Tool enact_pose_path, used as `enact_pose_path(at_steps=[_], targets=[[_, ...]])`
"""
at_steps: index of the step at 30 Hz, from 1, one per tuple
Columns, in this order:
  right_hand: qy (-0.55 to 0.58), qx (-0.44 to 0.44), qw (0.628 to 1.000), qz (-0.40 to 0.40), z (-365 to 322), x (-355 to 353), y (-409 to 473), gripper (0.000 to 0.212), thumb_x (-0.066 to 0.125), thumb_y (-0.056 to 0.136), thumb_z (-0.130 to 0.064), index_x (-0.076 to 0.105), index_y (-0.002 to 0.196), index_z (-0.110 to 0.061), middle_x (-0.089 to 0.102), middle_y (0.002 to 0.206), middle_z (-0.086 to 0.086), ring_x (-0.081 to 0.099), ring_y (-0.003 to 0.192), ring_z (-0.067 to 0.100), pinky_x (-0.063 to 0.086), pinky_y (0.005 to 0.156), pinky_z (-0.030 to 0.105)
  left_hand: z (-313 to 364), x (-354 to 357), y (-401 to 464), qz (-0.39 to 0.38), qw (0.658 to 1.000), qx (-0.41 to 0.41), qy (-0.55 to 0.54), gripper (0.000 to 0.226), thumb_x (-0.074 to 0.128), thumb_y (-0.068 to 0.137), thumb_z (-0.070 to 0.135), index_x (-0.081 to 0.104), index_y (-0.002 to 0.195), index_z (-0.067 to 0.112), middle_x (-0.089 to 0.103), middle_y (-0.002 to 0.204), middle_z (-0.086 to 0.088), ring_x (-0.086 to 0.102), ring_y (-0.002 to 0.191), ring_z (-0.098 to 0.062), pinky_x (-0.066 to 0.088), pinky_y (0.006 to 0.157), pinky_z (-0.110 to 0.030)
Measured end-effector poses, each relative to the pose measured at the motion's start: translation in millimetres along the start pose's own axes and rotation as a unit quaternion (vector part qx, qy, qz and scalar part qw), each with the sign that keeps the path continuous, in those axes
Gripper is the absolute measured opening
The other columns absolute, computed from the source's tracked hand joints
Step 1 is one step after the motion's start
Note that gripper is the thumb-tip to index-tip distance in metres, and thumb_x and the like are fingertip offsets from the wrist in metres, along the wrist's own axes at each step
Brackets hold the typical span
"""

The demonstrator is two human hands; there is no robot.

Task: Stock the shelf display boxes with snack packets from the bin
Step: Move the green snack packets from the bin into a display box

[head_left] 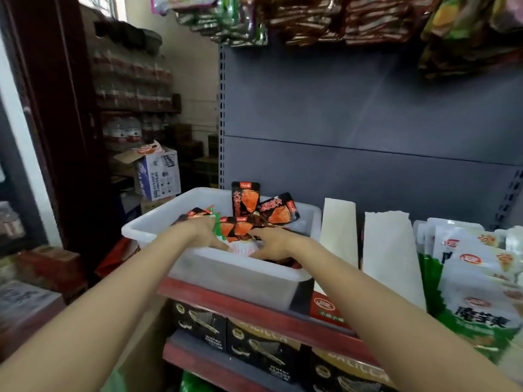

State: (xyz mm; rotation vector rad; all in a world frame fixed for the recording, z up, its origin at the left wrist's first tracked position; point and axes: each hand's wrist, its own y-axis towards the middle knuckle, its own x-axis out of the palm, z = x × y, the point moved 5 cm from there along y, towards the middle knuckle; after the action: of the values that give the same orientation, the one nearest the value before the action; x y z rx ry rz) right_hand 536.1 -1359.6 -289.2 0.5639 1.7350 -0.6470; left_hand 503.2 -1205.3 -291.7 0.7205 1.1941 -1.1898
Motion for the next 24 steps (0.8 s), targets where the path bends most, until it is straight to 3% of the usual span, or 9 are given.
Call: enact_pose_path(at_steps=[4, 8, 12, 15, 18, 21, 24], targets=[[-0.025, 0.005, 1.000, -0.013, 6.3, -1.2, 8.0, 0.066, 0.058, 0.090, -0.037, 0.031, 0.146, -0.013, 0.034, 0.150, 0.007, 0.035, 0.135, 0.027, 0.030, 0.110, 0.037, 0.4, -1.6, 2.7, 0.000, 1.000, 0.021, 0.017, 0.072, 0.071, 0.077, 0.048, 0.050, 0.131, 0.005, 0.054, 0.122, -0.003, 0.051, 0.110, -0.021, 0.041, 0.096, -0.031], [-0.007, 0.014, 1.000, -0.001, 14.3, 0.4, 15.1, 0.072, 0.063, 0.087, -0.039, 0.030, 0.146, -0.013, 0.034, 0.150, 0.006, 0.035, 0.135, 0.026, 0.030, 0.111, 0.037, 12.9, -1.0, 0.7, 0.028, 0.995, 0.080, -0.051, 0.060, 0.075, 0.079, 0.015, 0.052, 0.134, 0.009, 0.053, 0.134, -0.004, 0.050, 0.121, -0.020, 0.038, 0.098, -0.025], [0.064, 0.006, 0.995, 0.072, 19.3, -4.4, 12.4, 0.079, 0.067, 0.085, -0.031, 0.023, 0.148, -0.013, 0.032, 0.151, 0.006, 0.035, 0.136, 0.024, 0.030, 0.111, 0.036, 22.3, -6.4, -2.8, 0.108, 0.980, 0.112, -0.121, 0.042, 0.068, 0.077, -0.006, 0.065, 0.117, 0.006, 0.064, 0.119, -0.009, 0.061, 0.105, -0.021, 0.046, 0.086, -0.022], [0.044, -0.020, 0.989, 0.141, 17.8, -11.4, 3.7, 0.069, 0.065, 0.087, -0.020, 0.030, 0.146, -0.014, 0.041, 0.146, 0.007, 0.040, 0.132, 0.025, 0.035, 0.107, 0.034, 33.8, -15.4, -8.6, 0.192, 0.956, 0.154, -0.161, 0.022, 0.063, 0.083, -0.004, 0.072, 0.100, 0.007, 0.069, 0.106, -0.008, 0.063, 0.091, -0.016, 0.050, 0.088, -0.026], [0.052, -0.010, 0.969, 0.240, 20.9, -27.5, -9.0, 0.052, 0.063, 0.087, -0.017, 0.043, 0.135, -0.013, 0.055, 0.129, 0.009, 0.050, 0.120, 0.026, 0.043, 0.096, 0.035, 49.5, -24.8, -22.6, 0.243, 0.923, 0.196, -0.226, 0.018, 0.061, 0.085, -0.001, 0.072, 0.095, 0.010, 0.069, 0.098, -0.002, 0.063, 0.088, -0.011, 0.050, 0.089, -0.026], [0.021, 0.015, 0.942, 0.336, 26.3, -45.8, -27.9, 0.043, 0.066, 0.085, -0.023, 0.050, 0.125, -0.019, 0.045, 0.123, 0.006, 0.042, 0.118, 0.022, 0.042, 0.090, 0.034, 58.5, -30.6, -36.0, 0.252, 0.899, 0.224, -0.280, 0.020, 0.065, 0.084, 0.003, 0.070, 0.081, 0.022, 0.070, 0.089, 0.004, 0.066, 0.086, -0.008, 0.052, 0.089, -0.027], [0.029, -0.001, 0.946, 0.321, 29.3, -49.5, -40.2, 0.053, 0.069, 0.083, -0.023, 0.047, 0.132, -0.025, 0.039, 0.129, 0.005, 0.036, 0.122, 0.022, 0.040, 0.098, 0.039, 66.8, -36.3, -49.9, 0.265, 0.869, 0.252, -0.332, 0.020, 0.069, 0.082, 0.003, 0.069, 0.082, 0.023, 0.072, 0.092, 0.002, 0.069, 0.086, -0.008, 0.054, 0.085, -0.028]])
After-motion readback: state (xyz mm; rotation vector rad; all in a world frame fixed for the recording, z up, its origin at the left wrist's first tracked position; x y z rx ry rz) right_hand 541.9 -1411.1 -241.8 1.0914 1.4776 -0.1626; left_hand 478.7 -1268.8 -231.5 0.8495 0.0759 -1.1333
